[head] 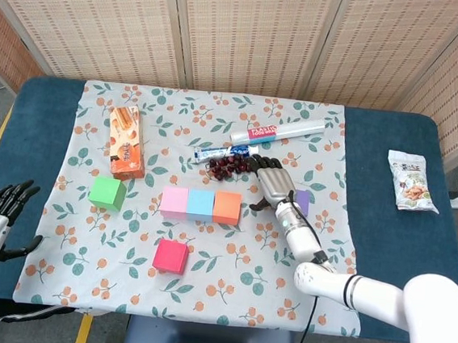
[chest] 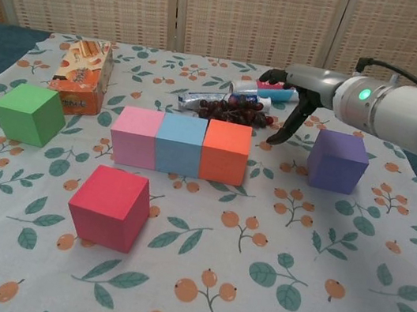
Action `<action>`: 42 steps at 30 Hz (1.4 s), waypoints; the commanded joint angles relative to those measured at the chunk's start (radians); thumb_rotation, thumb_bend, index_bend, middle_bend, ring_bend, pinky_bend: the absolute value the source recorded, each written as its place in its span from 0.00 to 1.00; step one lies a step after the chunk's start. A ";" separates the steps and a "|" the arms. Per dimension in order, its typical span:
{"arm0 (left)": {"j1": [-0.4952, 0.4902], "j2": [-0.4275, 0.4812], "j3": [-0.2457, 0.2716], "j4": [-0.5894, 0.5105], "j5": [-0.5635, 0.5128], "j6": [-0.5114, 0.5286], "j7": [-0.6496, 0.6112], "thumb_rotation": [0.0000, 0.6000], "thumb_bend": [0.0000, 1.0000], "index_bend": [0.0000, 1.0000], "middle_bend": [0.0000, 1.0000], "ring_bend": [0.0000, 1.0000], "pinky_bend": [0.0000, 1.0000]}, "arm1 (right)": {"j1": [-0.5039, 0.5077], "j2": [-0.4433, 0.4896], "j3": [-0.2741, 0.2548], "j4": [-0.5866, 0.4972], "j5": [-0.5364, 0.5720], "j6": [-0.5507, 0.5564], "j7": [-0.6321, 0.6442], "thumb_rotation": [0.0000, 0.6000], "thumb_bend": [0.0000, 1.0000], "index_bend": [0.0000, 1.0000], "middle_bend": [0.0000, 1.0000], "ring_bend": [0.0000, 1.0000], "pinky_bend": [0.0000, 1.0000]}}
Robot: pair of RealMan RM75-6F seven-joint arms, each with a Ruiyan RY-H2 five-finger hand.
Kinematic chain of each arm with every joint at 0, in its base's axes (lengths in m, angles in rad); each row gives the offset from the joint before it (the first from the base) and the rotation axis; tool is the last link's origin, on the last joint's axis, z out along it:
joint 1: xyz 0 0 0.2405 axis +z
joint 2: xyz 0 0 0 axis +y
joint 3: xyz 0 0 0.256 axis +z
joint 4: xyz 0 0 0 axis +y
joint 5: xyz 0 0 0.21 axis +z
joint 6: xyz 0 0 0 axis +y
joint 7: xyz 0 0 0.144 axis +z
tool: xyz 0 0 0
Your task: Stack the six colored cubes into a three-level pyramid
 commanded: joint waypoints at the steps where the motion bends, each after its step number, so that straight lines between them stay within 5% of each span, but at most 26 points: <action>1: 0.000 -0.001 0.000 0.004 -0.003 -0.002 -0.003 1.00 0.31 0.06 0.00 0.00 0.02 | 0.024 -0.050 0.008 0.064 -0.002 -0.026 0.004 1.00 0.06 0.00 0.00 0.00 0.00; 16: 0.007 -0.007 0.000 0.029 -0.011 0.000 -0.027 1.00 0.31 0.06 0.00 0.00 0.02 | 0.061 -0.136 0.041 0.170 -0.023 -0.062 0.031 1.00 0.06 0.00 0.00 0.00 0.00; 42: -0.003 -0.010 -0.001 0.032 -0.006 -0.011 -0.025 1.00 0.31 0.06 0.00 0.00 0.02 | 0.035 -0.135 0.037 0.130 -0.041 -0.037 0.023 1.00 0.06 0.00 0.00 0.00 0.00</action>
